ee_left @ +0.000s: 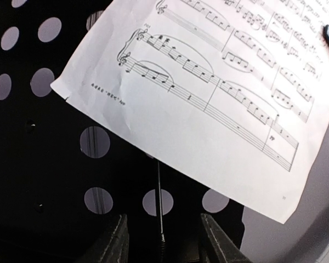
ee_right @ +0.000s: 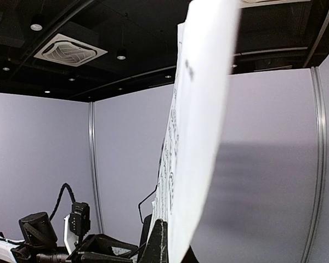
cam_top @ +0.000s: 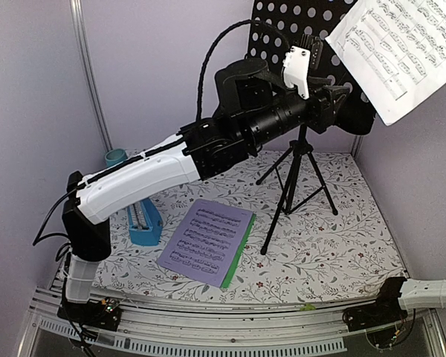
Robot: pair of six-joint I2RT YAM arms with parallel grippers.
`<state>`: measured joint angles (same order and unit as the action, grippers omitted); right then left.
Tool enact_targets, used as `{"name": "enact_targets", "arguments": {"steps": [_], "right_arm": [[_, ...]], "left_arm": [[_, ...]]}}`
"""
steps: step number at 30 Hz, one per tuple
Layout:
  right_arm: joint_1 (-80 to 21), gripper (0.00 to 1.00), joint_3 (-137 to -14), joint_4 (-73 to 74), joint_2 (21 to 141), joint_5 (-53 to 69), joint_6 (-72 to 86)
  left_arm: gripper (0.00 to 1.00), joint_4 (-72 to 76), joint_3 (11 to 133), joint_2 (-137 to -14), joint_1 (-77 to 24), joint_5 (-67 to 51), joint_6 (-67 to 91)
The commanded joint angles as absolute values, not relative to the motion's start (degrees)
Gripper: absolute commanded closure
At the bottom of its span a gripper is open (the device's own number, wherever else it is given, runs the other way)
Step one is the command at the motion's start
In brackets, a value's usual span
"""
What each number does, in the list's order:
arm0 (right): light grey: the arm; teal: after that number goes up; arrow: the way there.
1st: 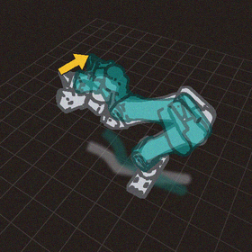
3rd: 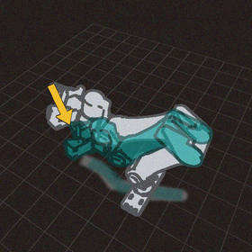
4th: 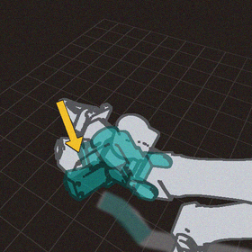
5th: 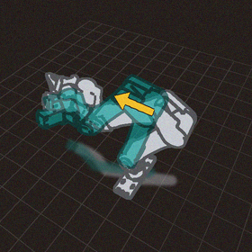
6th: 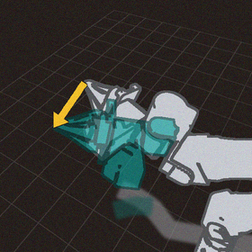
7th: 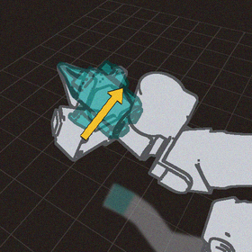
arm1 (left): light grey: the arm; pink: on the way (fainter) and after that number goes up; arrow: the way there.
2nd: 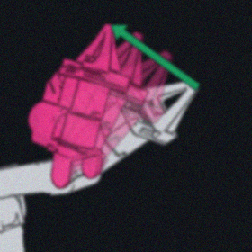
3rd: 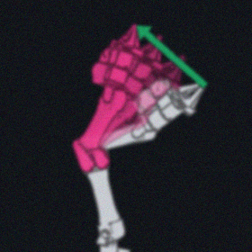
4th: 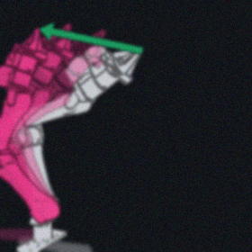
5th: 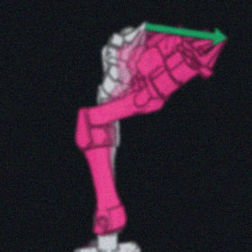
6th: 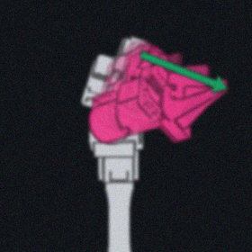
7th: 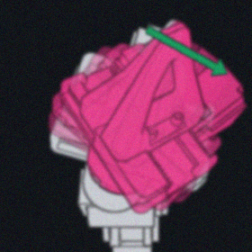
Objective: Set up the instrument practice props
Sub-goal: Pick up the music stand locking hook from the music stand.
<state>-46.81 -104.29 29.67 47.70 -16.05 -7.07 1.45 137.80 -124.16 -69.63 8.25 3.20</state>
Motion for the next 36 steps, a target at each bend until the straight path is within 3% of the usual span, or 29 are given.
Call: {"name": "enact_targets", "arguments": {"steps": [1,26,36], "right_arm": [[-46.7,1.00,-105.3,31.8,46.9,-17.8,-6.0],[-46.7,1.00,-103.7,31.3,44.4,-23.2,-7.7],[-46.7,1.00,-102.8,29.3,44.8,-18.4,-5.2]], "left_arm": [[0.55,4.2,139.5,-126.0,-68.9,6.1,3.1],[0.68,8.4,141.0,-127.4,-67.5,4.4,4.4],[0.89,8.7,141.4,-127.8,-67.3,4.1,4.7]]}}
